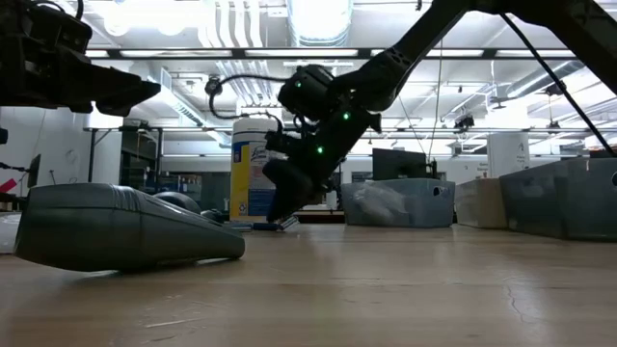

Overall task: Pick & Place Travel size toiletries
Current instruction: Put the right blue razor into the gray bin

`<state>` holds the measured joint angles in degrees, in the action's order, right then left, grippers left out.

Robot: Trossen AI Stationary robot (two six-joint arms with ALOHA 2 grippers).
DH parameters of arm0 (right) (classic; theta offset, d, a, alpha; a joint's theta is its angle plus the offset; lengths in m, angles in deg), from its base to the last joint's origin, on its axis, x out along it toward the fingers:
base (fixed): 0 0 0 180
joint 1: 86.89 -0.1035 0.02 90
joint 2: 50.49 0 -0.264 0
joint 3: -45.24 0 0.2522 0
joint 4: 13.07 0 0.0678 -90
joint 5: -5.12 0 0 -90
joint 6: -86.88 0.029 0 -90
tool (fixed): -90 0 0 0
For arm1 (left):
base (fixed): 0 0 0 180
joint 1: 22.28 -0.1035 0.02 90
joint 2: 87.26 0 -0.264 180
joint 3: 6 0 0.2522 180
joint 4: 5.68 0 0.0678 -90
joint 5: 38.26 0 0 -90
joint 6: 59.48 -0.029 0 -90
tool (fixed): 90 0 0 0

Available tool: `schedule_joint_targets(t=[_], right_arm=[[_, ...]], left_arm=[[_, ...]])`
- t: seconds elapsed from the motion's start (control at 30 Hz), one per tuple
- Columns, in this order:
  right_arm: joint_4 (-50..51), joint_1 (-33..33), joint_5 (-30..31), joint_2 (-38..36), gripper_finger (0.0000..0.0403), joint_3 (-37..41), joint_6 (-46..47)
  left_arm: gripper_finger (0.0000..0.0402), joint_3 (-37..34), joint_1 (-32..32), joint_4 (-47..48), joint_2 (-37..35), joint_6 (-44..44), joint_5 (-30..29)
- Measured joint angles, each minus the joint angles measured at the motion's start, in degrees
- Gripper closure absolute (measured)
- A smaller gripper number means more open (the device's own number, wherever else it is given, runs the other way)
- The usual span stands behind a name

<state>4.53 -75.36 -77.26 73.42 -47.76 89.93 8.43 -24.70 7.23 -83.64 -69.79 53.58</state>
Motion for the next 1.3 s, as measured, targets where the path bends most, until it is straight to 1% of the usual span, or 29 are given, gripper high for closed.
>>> schedule_joint_targets(t=[0.57, 0.9, 1.0, 1.17, 1.3], right_arm=[[3.2, 0.0, -0.1, -0.2, 0.0306, 1.0, 0.0], [4.7, 0.0, -0.4, -0.3, 0.0374, 1.0, -0.7], [4.8, 0.0, -0.3, -0.5, 0.0376, 1.1, -1.0], [6.2, 0.0, -0.3, -1.7, 0.036, 1.3, -2.1], [8.0, 0.1, -0.3, -3.6, 0.0359, 1.5, -3.3]], left_arm=[[0.0163, 0.0, 0.0, 0.0, 0.0, 0.0, 0.0], [0.0163, 0.0, 0.0, 0.0, 0.0, 0.0, 0.0], [0.0163, 0.0, 0.0, 0.0, 0.0, 0.0, 0.0], [0.0163, 0.0, 0.0, 0.0, 0.0, 0.0, 0.0], [0.0163, 0.0, 0.0, 0.0, 0.0, 0.0, 0.0]])
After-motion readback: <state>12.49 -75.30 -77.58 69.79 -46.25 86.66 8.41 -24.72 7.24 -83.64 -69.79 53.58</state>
